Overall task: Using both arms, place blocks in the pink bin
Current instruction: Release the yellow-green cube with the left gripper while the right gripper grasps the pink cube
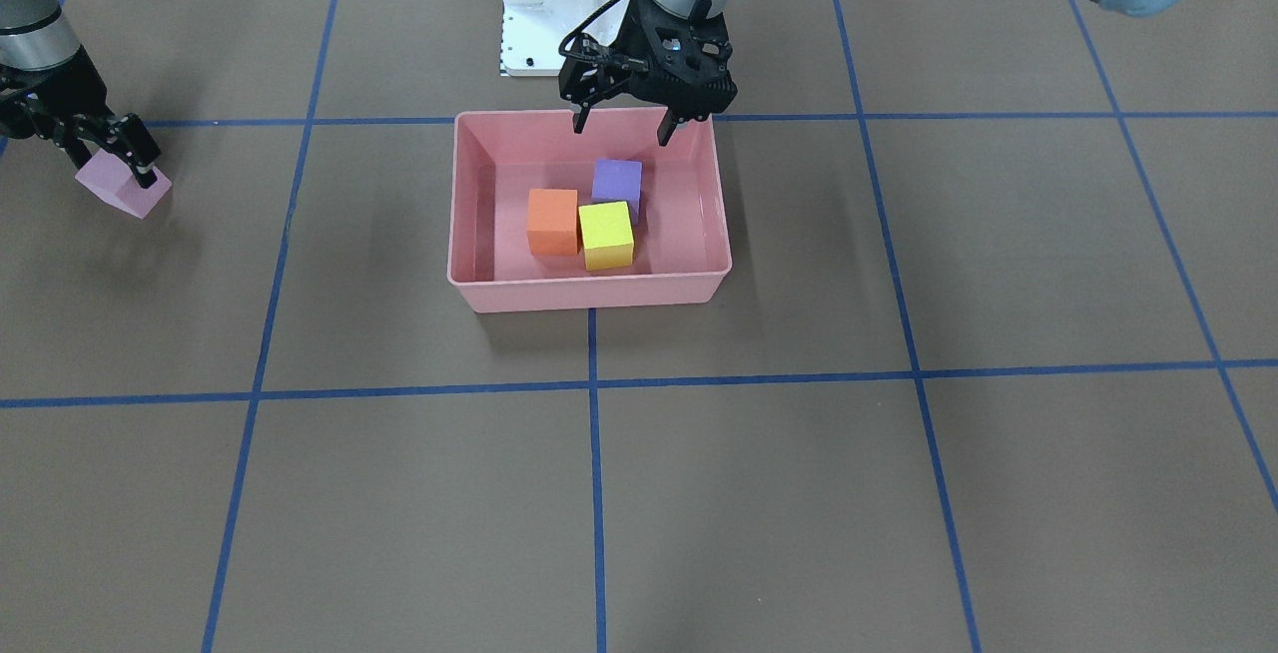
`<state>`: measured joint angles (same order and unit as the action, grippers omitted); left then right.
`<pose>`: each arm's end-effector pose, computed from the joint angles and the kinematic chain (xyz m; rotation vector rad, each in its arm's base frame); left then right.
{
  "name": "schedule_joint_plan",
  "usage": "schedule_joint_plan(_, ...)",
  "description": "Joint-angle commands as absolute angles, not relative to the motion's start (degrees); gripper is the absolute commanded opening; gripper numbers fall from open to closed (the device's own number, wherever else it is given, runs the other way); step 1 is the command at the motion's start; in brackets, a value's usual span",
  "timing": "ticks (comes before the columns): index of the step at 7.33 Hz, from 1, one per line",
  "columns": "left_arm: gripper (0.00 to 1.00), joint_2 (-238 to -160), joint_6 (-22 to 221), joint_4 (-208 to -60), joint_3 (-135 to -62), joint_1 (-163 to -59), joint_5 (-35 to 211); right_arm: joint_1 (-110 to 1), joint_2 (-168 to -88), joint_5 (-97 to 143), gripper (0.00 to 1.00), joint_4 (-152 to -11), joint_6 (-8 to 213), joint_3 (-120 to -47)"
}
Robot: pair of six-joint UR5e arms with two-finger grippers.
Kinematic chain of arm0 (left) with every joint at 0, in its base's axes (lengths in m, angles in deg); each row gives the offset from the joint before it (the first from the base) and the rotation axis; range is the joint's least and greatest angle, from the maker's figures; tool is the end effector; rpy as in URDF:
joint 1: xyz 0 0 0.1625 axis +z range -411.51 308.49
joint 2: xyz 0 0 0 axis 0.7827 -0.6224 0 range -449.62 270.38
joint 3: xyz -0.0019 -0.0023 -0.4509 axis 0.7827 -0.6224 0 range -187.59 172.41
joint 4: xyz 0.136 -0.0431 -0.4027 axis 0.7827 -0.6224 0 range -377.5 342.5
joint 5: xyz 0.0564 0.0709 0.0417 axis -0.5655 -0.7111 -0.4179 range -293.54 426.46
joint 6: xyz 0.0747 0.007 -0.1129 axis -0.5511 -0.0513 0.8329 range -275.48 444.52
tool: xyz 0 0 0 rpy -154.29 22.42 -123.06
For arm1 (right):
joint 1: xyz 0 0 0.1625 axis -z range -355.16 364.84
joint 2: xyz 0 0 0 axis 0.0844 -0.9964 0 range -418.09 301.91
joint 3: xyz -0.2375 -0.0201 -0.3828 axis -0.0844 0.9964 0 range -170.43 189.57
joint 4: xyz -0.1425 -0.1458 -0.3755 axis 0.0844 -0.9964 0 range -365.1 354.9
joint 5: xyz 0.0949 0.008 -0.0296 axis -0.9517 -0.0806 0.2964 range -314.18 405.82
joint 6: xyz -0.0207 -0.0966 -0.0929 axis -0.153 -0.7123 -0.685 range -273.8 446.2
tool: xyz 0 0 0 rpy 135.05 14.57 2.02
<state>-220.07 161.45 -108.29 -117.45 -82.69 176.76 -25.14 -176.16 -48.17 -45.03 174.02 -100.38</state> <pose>0.5141 -0.4119 0.1271 0.1008 1.0964 -0.0946 -0.2451 -0.2844 0.6517 0.1398 -0.7278 0.4376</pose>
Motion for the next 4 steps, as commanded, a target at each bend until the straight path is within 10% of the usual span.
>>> schedule_joint_plan(1,1.0,-219.8,161.1,-108.3,-117.3,-82.6,176.2,-24.0,-175.7,-46.8,0.37,-45.0,173.7,-99.6)
schedule_joint_plan(2,1.0,-217.9,157.7,-108.2,-117.6,-82.8,176.1,-24.0,-175.2,-46.7,0.0,-45.0,173.7,-99.5)
schedule_joint_plan(4,1.0,-209.6,142.1,-107.6,-123.0,-85.5,176.5,-25.9,-173.2,-48.1,0.0,-45.2,173.6,-100.0)
